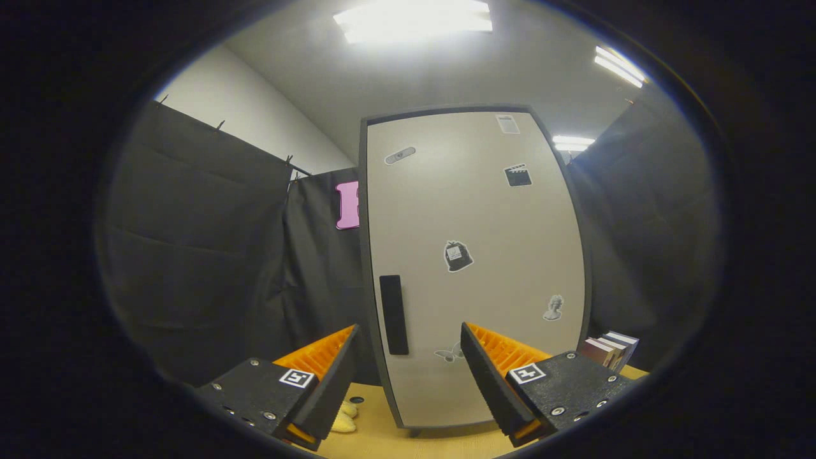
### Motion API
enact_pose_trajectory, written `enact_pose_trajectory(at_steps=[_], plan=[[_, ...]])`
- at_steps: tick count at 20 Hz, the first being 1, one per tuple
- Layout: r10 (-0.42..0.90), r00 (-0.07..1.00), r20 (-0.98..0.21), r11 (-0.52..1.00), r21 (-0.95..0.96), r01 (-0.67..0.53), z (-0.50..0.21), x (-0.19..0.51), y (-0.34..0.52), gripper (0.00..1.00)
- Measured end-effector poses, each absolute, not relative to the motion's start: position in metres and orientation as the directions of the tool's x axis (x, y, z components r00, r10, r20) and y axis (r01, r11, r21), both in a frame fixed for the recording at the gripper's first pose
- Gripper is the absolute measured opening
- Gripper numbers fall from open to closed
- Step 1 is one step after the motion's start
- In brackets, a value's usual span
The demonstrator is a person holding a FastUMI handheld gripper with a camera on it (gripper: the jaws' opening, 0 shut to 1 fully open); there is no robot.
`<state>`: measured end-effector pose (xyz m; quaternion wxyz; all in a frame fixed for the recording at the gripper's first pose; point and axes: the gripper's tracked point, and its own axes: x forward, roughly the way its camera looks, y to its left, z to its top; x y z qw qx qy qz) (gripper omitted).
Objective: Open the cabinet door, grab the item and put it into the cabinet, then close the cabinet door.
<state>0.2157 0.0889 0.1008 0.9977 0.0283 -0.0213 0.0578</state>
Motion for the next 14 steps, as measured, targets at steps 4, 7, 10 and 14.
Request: enact_pose_trajectory(at_steps=[4, 7, 10, 14], plan=[[0.116, 0.993, 0.027, 0.993, 0.034, -0.117, 0.097, 0.254, 0.106, 0.95], [0.111, 0.993, 0.028, 0.994, 0.022, -0.111, 0.098, 0.281, 0.113, 0.92], [0.092, 0.996, -0.008, 0.996, -0.006, -0.092, 0.088, 0.309, 0.115, 0.80], [0.095, 0.991, -0.092, 0.995, 0.015, -0.094, 0.068, 0.337, 0.121, 0.64]])
